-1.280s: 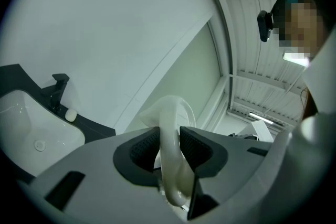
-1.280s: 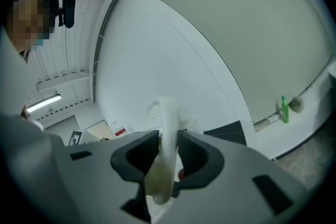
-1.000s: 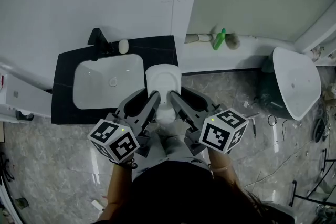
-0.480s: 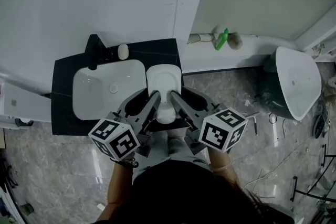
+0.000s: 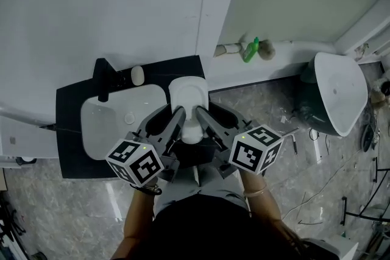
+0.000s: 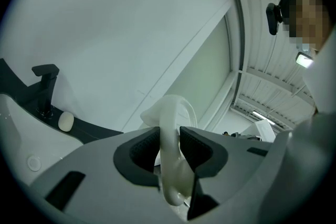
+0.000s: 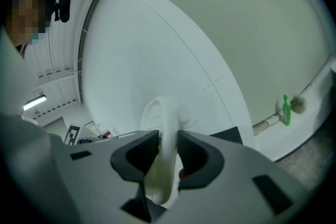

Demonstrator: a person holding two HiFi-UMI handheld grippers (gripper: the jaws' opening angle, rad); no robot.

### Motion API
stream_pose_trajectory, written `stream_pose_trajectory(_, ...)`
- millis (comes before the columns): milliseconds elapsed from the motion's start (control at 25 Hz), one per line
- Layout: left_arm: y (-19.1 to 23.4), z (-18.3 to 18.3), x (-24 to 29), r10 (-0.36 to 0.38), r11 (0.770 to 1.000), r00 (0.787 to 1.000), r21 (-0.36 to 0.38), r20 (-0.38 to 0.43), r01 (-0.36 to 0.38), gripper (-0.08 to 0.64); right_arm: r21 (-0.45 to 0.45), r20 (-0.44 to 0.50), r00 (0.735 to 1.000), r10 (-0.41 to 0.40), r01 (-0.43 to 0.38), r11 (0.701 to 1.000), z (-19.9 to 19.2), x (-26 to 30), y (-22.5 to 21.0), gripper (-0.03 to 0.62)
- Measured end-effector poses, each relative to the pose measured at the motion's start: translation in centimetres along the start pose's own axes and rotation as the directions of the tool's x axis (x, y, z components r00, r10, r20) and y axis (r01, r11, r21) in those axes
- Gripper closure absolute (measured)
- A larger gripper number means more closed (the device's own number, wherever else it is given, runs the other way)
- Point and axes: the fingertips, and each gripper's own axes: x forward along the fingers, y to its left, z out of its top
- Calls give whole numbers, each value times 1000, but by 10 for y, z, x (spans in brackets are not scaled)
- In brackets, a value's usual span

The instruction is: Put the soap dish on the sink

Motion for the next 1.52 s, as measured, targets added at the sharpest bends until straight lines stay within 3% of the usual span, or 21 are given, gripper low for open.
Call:
stream_pose_trajectory(320, 49, 5, 57, 69, 997, 997, -45, 34, -68, 437, -18, -46, 998, 35, -35, 999, 15, 52, -58, 479)
stream_pose_trajectory(760, 139, -17, 123, 188, 978, 982, -90, -24, -189, 437, -7, -157, 984, 90, -92, 996, -4, 134, -141, 478)
stream_pose_trajectory(1200, 210, -58, 167, 274, 949, 953, -128, -127, -290, 436, 25, -234, 972, 25, -20, 999, -43, 184, -207, 479)
stream_pose_trajectory(1520, 239, -77, 189, 323, 927, 925, -130, -199, -351, 437, 46, -284, 959, 18, -5, 999, -60, 204, -240, 478)
